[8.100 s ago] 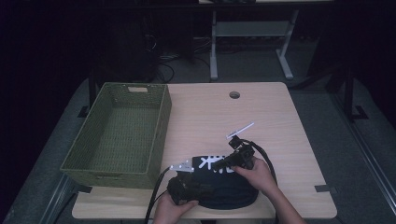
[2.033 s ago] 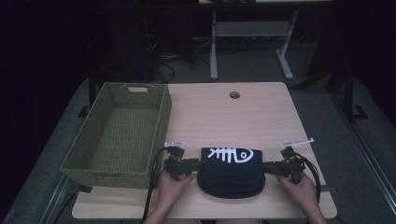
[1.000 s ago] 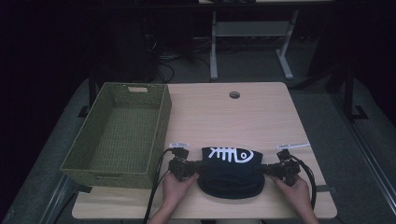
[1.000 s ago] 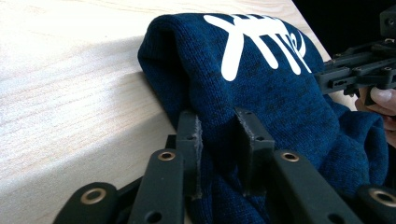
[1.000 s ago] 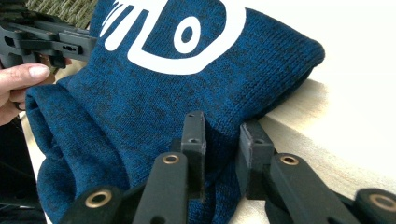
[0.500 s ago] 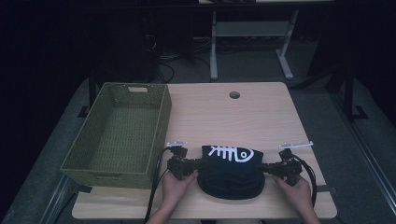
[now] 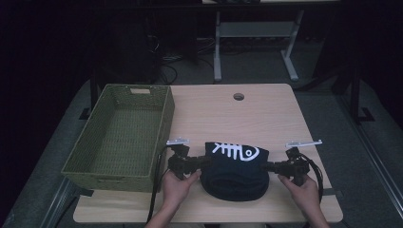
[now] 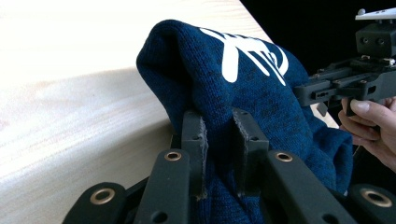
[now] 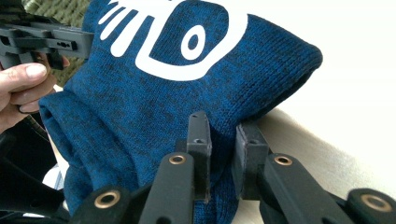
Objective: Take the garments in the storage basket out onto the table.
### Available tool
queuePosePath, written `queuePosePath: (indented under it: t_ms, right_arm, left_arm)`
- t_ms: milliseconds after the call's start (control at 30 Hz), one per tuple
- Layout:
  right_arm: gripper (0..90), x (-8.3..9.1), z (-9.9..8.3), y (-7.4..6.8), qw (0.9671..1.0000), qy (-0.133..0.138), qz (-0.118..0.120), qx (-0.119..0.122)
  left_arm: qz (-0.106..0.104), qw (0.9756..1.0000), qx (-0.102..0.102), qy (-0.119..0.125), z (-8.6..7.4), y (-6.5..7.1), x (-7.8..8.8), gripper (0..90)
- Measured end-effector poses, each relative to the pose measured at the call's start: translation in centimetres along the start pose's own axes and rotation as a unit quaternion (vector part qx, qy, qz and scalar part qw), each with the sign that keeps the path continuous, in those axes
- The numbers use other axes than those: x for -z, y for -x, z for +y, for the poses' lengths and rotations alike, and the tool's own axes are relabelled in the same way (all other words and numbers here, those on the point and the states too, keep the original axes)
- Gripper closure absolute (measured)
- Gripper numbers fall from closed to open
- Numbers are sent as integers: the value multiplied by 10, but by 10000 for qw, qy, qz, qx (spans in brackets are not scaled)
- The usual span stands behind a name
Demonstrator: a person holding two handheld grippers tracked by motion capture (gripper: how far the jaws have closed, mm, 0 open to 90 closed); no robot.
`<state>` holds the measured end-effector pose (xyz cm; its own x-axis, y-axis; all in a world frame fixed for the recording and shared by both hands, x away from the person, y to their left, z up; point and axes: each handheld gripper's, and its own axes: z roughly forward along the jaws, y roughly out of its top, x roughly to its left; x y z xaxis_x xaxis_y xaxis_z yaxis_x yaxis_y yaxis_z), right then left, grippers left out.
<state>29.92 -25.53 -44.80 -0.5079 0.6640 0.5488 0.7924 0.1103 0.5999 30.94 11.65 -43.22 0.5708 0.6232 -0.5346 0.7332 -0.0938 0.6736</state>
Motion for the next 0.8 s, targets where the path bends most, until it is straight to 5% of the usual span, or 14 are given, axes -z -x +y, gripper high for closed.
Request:
queuePosePath:
  t_ms: [800]
  right_arm:
    - [788, 7, 41, -34, 9994, 178, 108, 278]
  left_arm:
    - [82, 9993, -226, 303, 37, 16, 48, 770]
